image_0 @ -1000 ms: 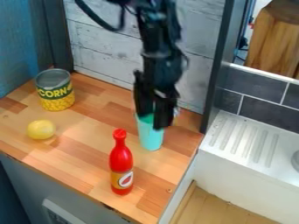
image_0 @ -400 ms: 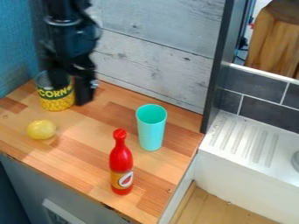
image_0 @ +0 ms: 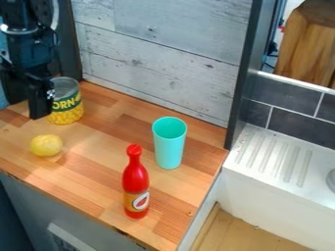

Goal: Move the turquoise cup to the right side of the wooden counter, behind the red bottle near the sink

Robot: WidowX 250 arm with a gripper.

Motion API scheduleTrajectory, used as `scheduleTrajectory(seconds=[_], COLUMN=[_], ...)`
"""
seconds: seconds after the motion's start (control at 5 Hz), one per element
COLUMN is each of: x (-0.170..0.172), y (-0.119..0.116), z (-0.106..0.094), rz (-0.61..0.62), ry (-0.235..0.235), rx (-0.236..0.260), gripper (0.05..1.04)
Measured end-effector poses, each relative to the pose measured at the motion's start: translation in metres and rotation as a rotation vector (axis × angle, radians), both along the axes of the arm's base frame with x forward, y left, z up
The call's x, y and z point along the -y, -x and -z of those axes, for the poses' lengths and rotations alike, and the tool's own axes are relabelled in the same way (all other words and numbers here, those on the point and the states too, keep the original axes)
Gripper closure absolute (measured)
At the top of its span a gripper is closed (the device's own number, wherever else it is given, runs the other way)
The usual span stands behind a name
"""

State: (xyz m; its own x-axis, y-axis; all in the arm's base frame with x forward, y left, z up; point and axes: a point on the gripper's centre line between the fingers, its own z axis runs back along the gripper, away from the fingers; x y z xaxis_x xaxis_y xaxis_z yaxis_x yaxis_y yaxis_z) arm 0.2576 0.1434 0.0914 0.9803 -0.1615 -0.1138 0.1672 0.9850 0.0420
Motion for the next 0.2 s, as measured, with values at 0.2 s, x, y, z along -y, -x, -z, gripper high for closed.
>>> scheduleTrajectory(seconds=[0.2], x=[-0.0032], y=[-0.0071], z=[0.0028], rz=[0.109], ry=[-0.002], rx=[0.034], gripper=[0.083])
